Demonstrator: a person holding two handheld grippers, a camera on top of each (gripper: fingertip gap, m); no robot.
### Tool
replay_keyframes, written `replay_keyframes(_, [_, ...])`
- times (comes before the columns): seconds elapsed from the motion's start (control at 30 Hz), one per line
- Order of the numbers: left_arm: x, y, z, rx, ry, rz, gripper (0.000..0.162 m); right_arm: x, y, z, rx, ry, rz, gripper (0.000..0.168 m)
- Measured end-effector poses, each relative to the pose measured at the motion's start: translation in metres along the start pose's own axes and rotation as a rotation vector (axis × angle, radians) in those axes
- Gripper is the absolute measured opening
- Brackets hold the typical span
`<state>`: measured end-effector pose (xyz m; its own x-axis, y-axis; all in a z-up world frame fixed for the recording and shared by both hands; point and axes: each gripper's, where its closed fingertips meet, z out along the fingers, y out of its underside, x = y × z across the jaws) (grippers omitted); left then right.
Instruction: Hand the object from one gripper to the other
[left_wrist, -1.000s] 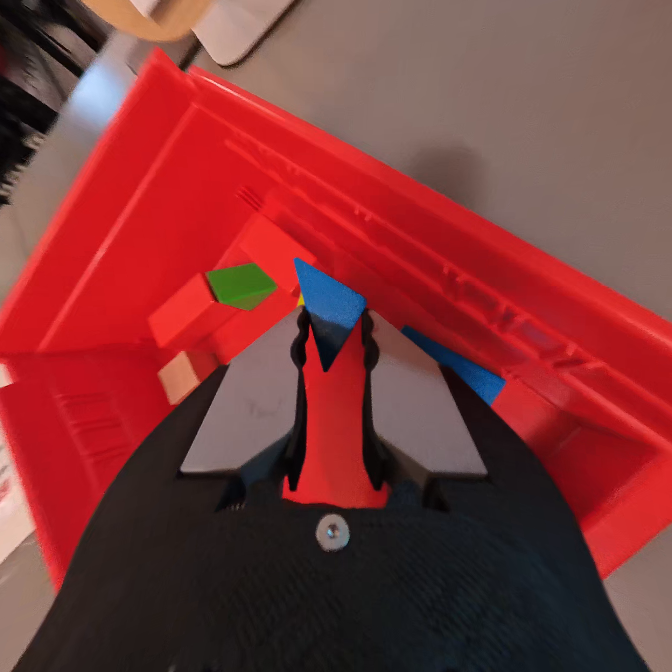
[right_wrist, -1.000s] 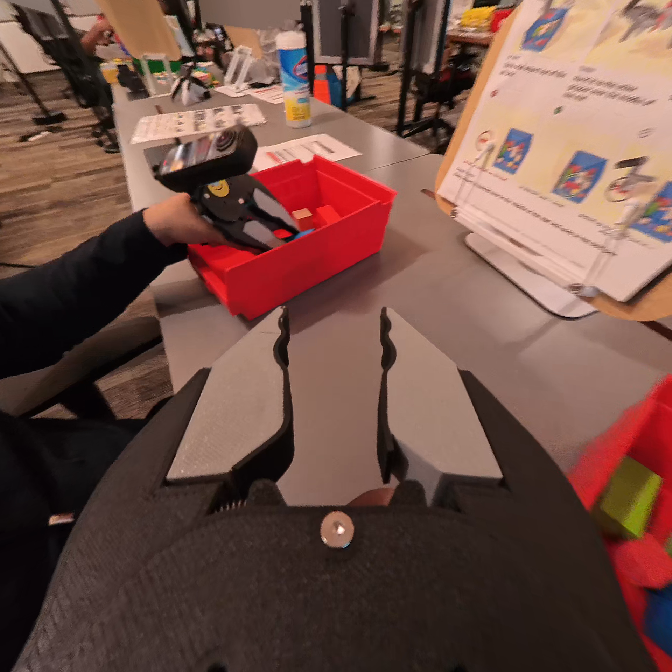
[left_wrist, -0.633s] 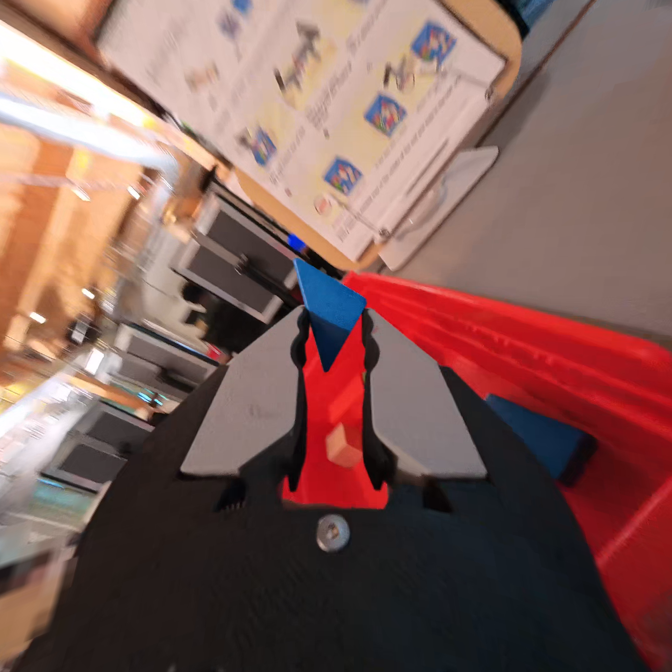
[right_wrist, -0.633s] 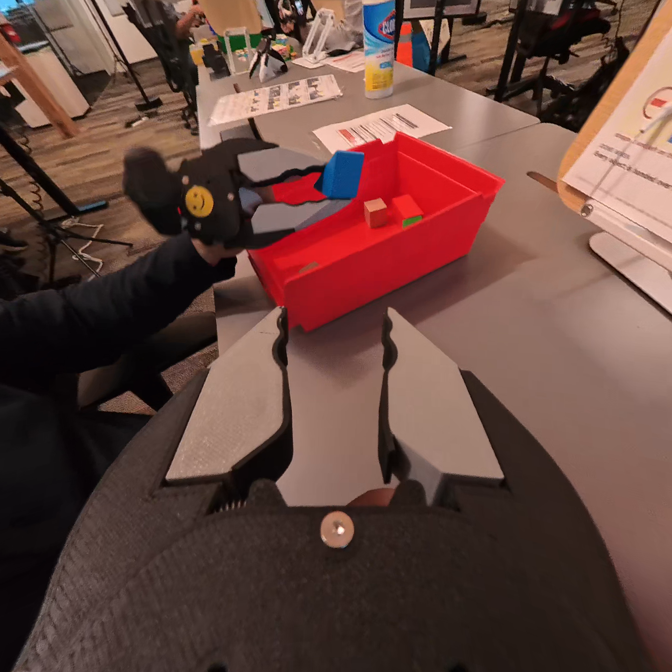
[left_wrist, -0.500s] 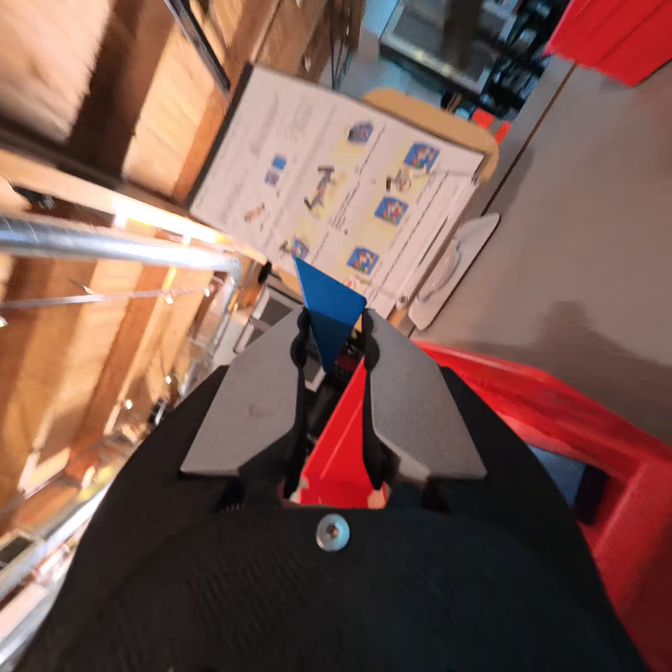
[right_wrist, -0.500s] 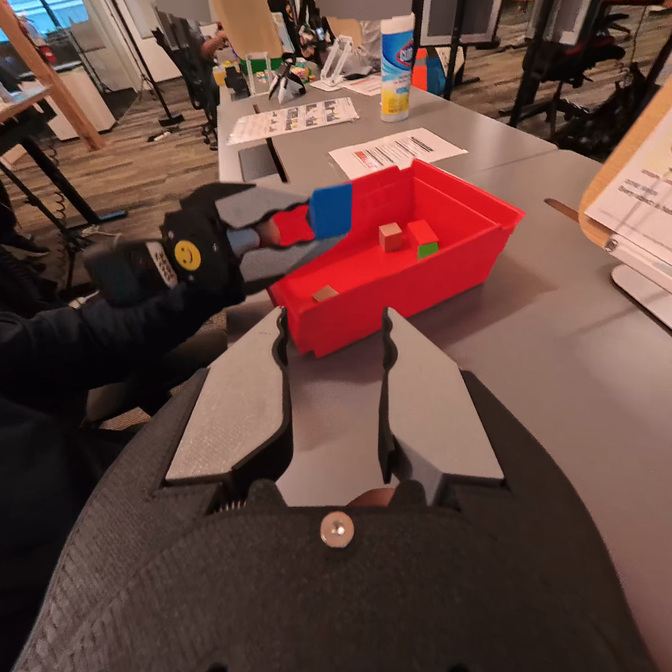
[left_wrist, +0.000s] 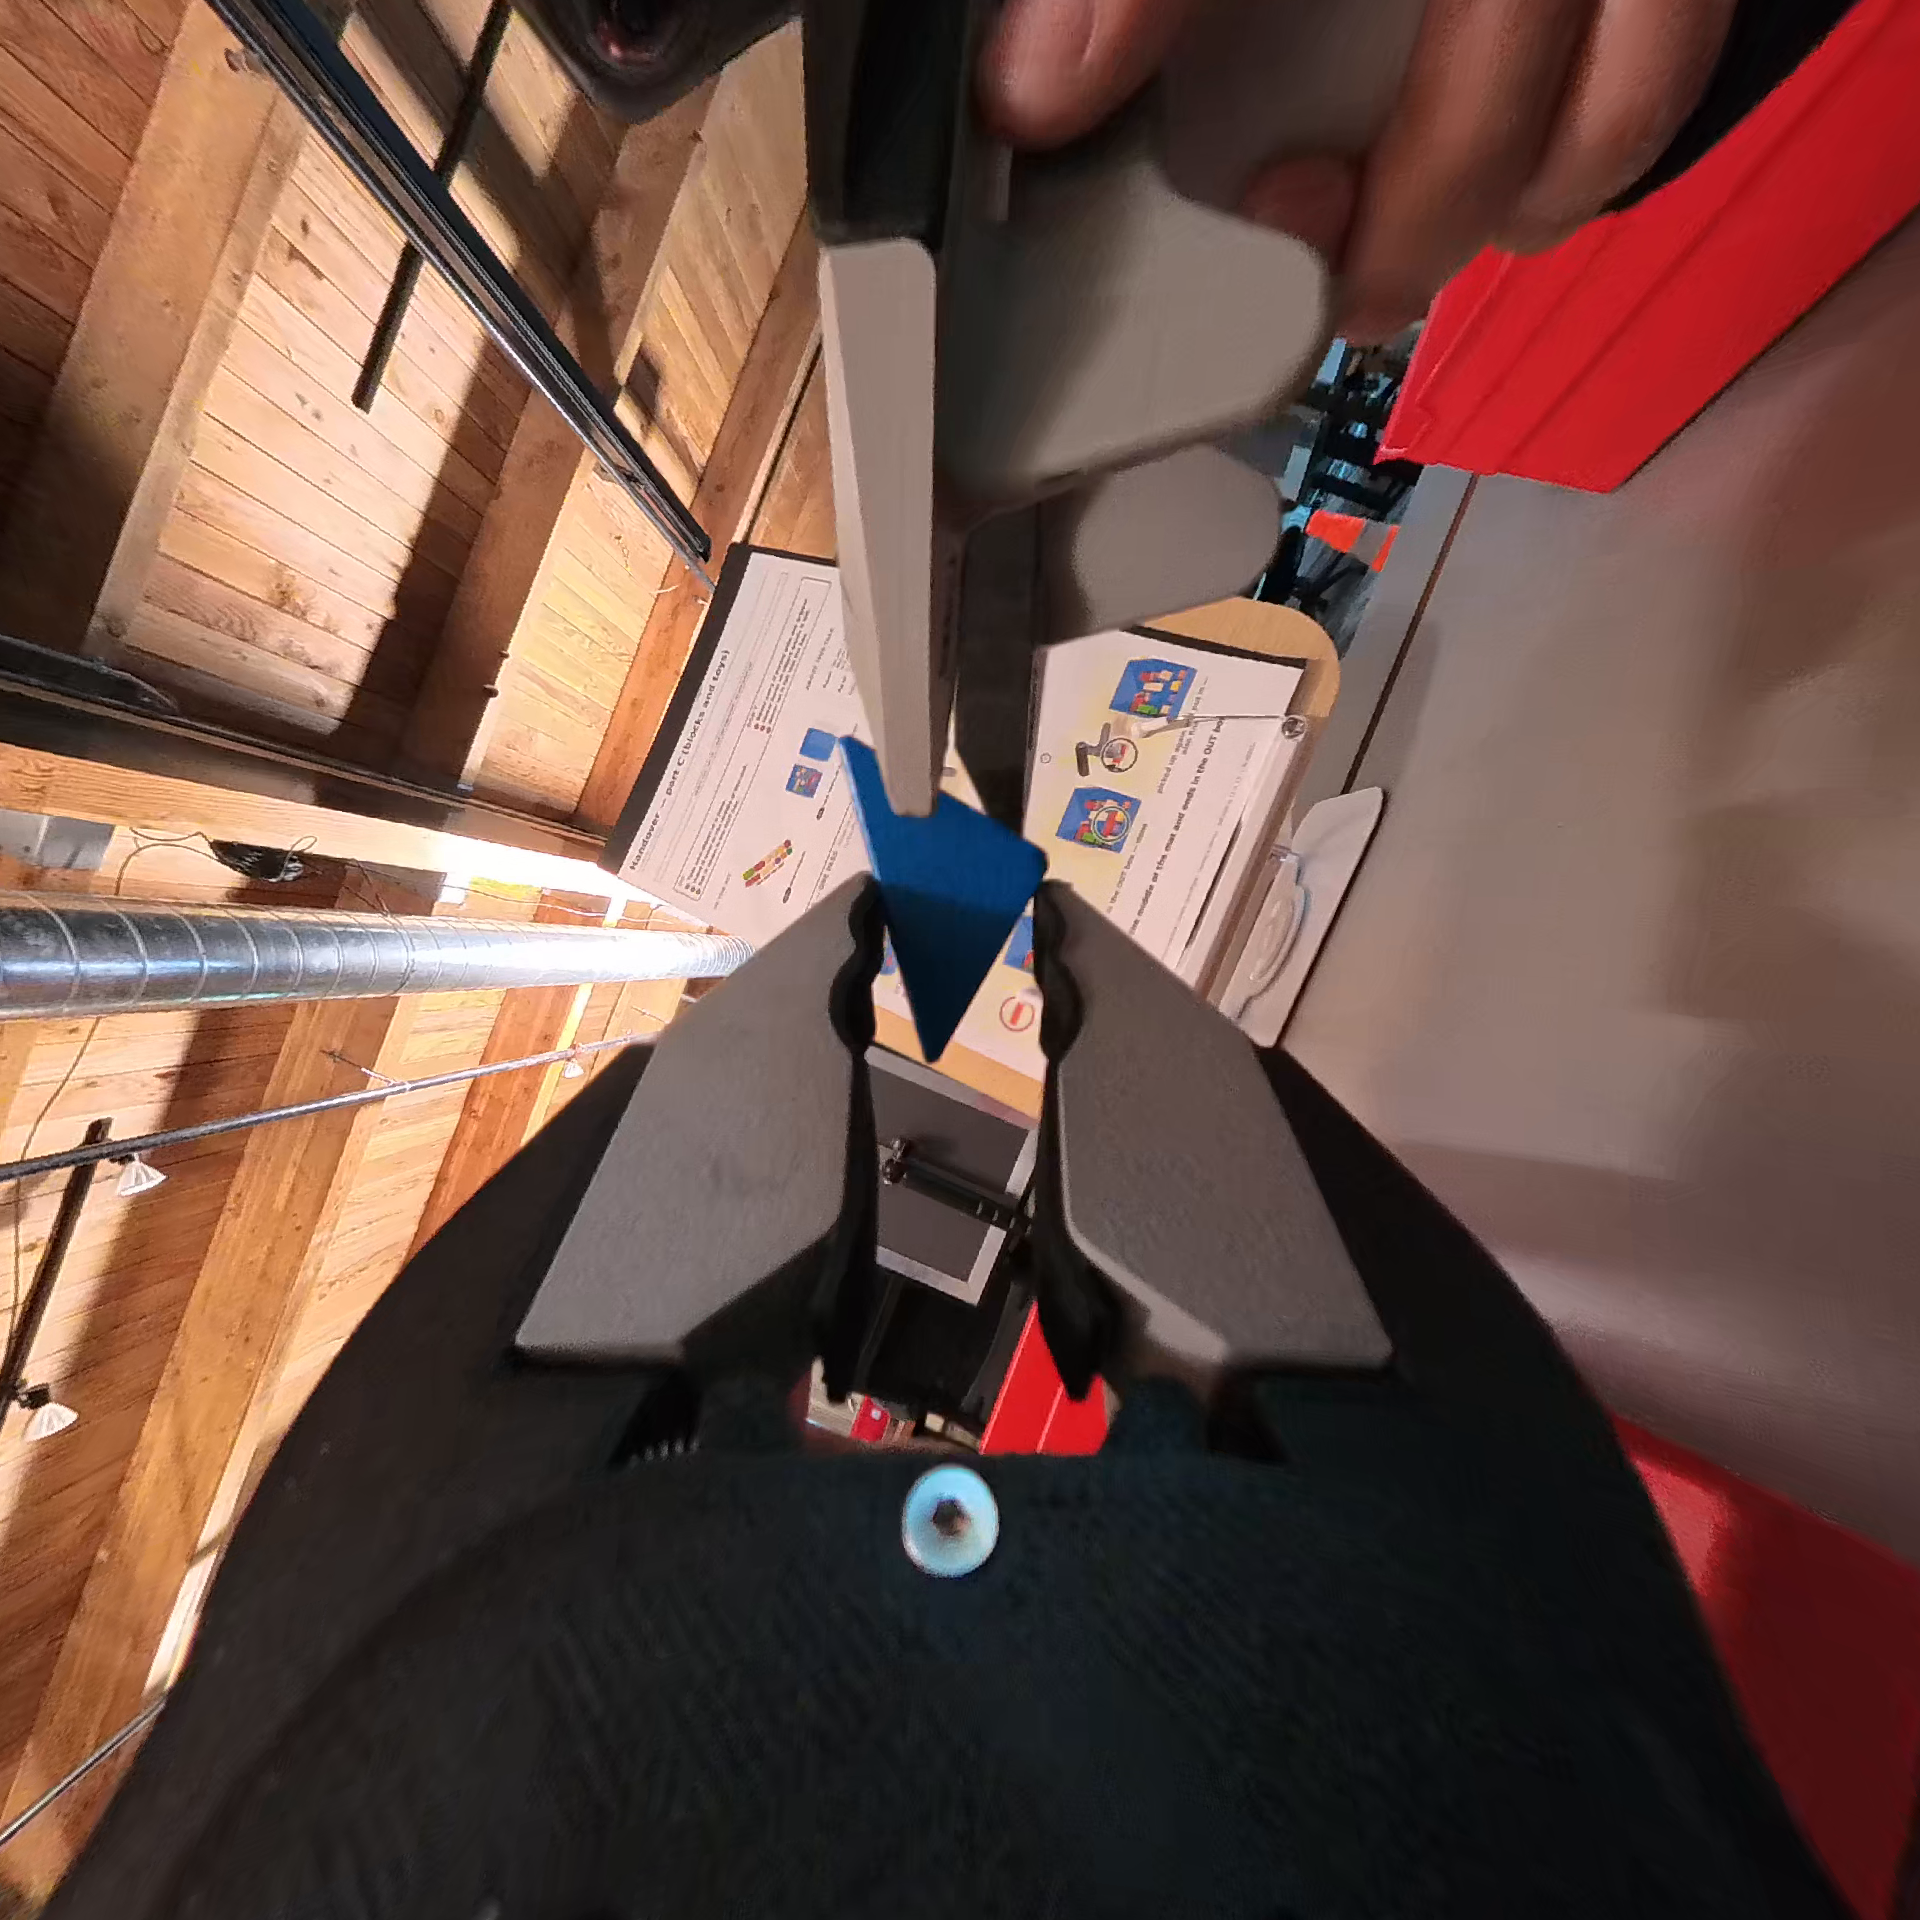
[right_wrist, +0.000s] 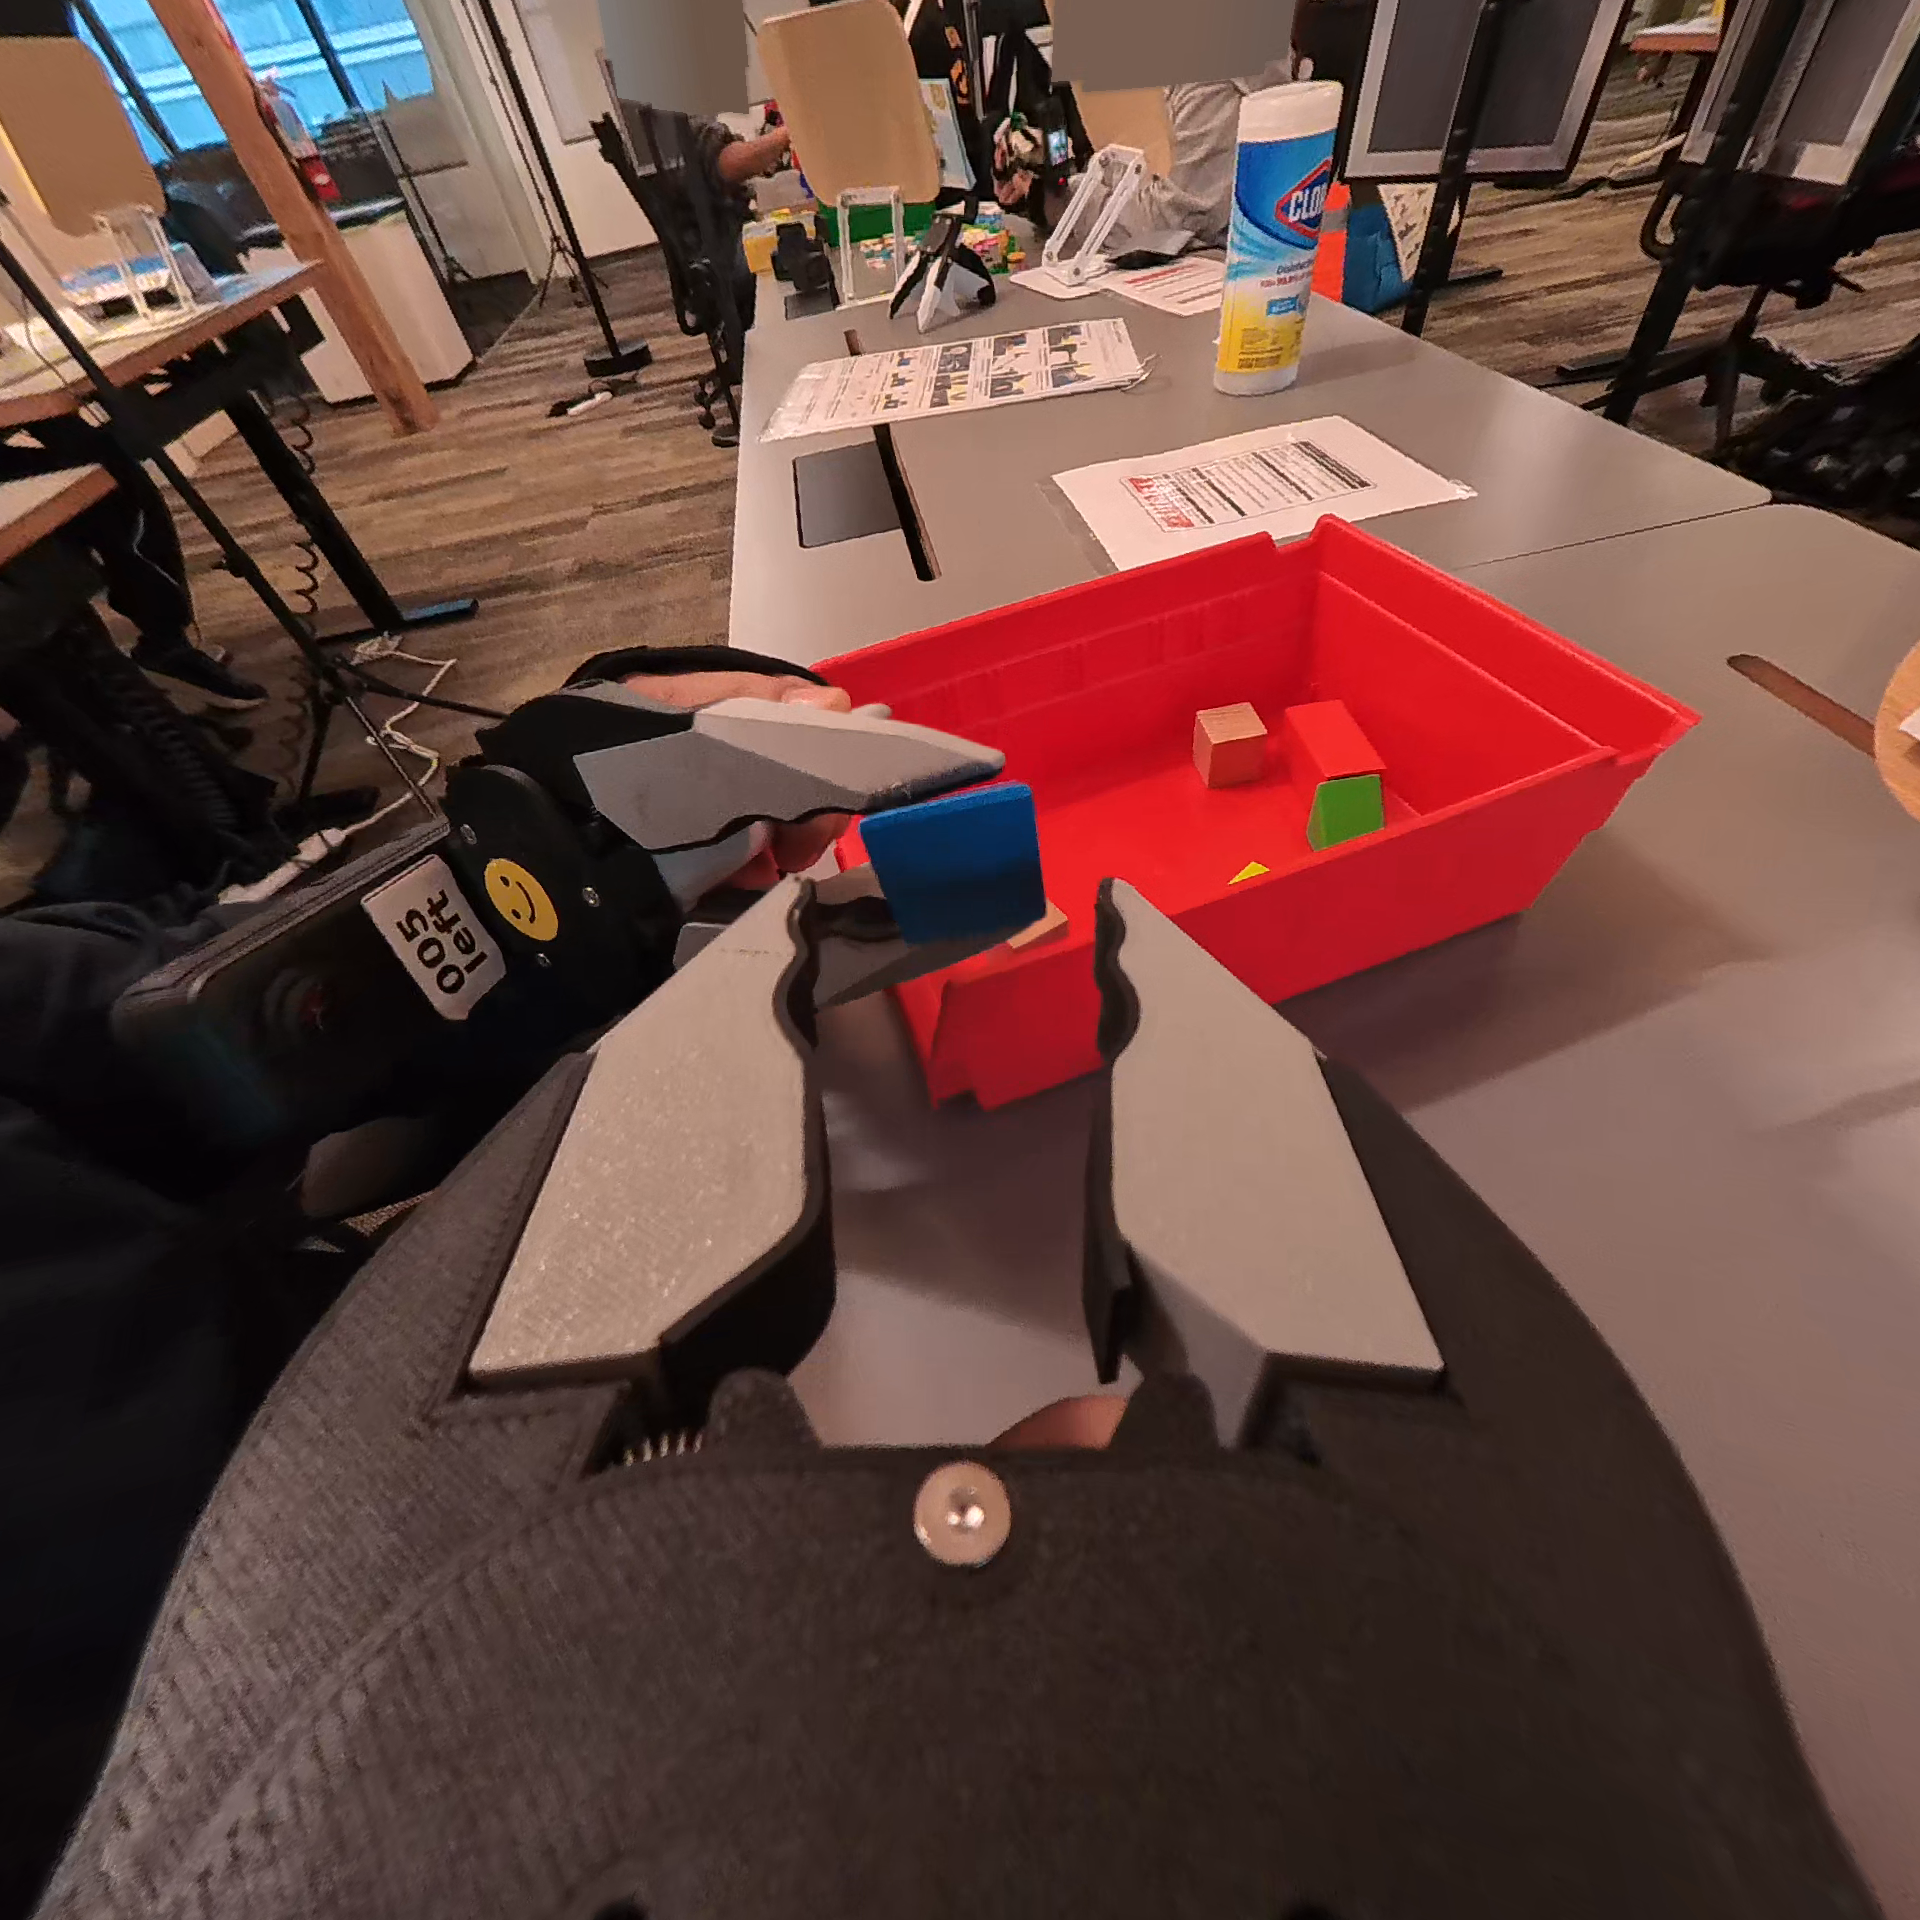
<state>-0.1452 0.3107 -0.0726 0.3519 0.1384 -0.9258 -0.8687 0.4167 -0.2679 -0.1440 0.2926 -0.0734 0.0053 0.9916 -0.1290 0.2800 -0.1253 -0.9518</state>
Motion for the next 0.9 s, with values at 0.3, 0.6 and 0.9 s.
replay_keyframes(0.3, [0.015, -0.009, 0.004, 0.031, 0.080, -0.121, 0.026, 0.005, 0.008, 0.007, -0.032, 0.037, -0.072, 0.031])
replay_keyframes(0.6, [0.004, -0.012, -0.001, 0.067, 0.220, -0.532, 0.031, 0.019, 0.002, -0.022, -0.011, 0.104, -0.067, 0.032])
replay_keyframes(0.9, [0.015, -0.001, -0.009, -0.030, 0.656, -1.265, 0.027, 0.103, 0.004, -0.196, 0.032, 0.477, 0.007, 0.031])
